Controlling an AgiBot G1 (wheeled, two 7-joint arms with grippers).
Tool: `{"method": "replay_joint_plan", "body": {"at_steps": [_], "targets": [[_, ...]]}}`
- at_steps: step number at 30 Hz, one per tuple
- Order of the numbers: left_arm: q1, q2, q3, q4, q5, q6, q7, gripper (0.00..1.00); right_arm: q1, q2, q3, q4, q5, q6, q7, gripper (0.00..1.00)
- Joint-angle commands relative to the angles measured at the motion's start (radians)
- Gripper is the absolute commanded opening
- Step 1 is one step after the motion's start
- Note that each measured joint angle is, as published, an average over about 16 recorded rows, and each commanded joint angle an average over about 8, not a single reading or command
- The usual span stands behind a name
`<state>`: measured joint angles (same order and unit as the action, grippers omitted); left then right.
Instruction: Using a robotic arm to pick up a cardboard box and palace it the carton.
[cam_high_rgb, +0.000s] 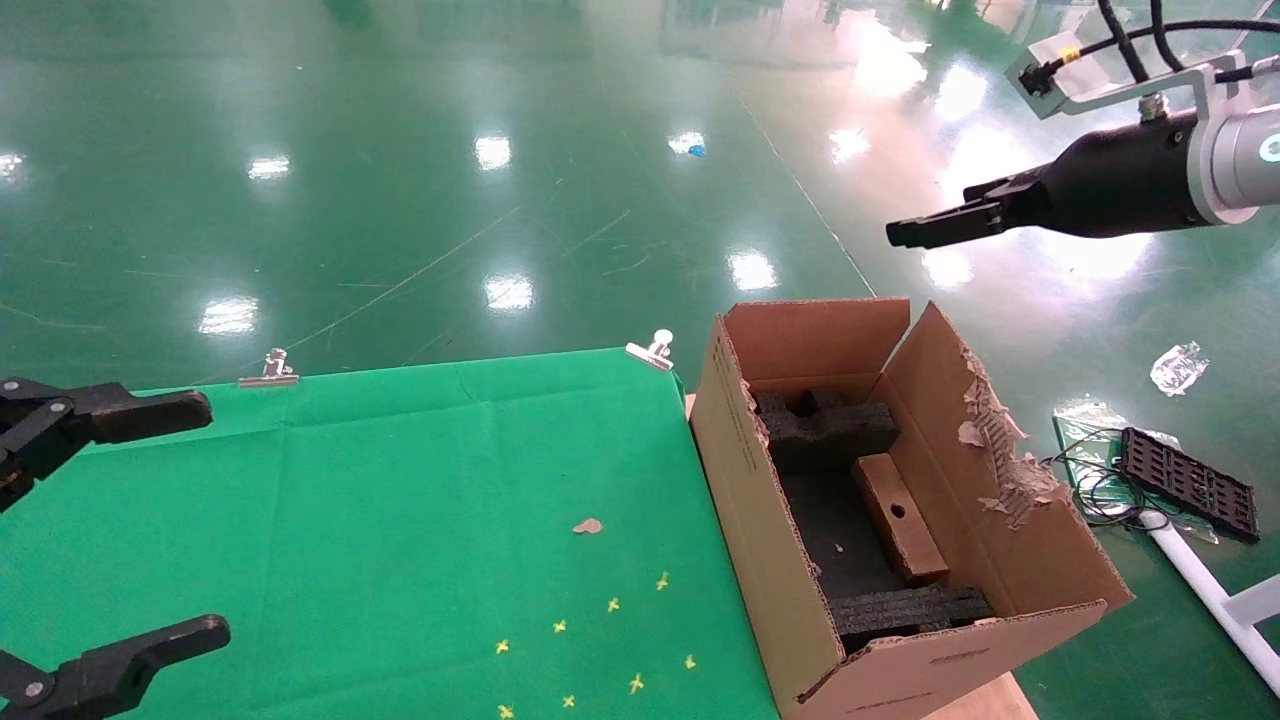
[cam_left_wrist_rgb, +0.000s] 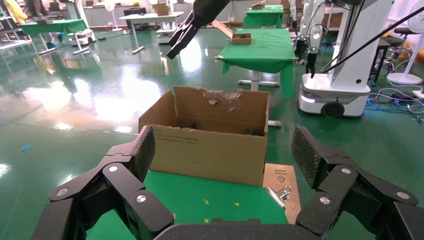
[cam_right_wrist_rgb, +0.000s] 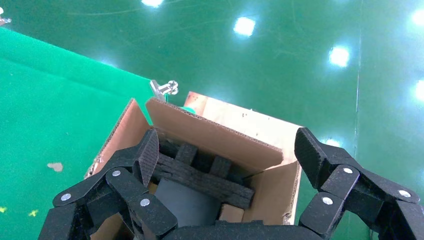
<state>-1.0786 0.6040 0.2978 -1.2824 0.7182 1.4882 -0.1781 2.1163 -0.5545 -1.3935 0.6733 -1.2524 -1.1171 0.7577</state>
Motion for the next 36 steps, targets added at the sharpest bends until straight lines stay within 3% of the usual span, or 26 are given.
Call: {"method": "replay_joint_plan", "body": {"at_steps": [1, 36], "targets": [[0.0, 0.0, 0.0, 0.0, 0.0, 0.0, 0.0, 1.0, 0.003, 0.007, 0.007, 0.024, 0.001, 0.003, -0.009, 1.0], [-0.001, -0.001, 0.002, 0.001, -0.001, 0.0, 0.001, 1.0, -0.618, -0.031, 0.665, 0.373, 0.31, -0.224, -0.342, 1.0]]}}
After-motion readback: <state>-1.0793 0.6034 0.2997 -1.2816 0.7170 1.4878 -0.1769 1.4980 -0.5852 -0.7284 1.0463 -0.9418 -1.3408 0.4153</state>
